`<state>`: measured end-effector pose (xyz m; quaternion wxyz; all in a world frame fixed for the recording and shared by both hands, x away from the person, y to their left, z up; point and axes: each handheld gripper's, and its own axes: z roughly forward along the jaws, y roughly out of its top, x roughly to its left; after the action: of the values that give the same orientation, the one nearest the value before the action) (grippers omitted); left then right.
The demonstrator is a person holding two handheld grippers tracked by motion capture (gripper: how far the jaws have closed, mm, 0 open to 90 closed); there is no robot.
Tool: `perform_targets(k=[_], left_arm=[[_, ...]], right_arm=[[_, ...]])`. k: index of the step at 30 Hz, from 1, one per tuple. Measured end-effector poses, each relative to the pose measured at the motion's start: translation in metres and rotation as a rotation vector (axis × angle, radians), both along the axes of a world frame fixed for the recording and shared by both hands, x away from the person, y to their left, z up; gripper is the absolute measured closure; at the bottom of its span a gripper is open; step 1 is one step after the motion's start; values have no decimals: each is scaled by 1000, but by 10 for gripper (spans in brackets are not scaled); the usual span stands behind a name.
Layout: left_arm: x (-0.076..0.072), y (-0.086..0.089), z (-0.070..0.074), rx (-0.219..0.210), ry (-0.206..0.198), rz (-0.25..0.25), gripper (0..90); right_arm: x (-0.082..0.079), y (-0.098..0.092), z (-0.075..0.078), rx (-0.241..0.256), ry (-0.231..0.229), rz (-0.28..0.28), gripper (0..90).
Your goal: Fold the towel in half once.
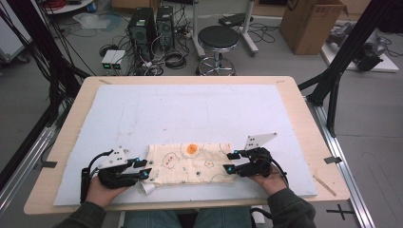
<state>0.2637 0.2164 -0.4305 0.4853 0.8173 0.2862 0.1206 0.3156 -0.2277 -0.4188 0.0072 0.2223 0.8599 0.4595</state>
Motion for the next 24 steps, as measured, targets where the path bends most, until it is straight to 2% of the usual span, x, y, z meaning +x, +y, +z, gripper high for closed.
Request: perform_targets(k=[13, 24], left_arm=[[5, -5, 3, -2, 9, 1, 545], [11, -7, 8, 0, 1, 19, 490]], right_arm=[[7, 2, 1, 13, -9, -47, 385], [16, 3, 2, -22, -30, -89, 343]])
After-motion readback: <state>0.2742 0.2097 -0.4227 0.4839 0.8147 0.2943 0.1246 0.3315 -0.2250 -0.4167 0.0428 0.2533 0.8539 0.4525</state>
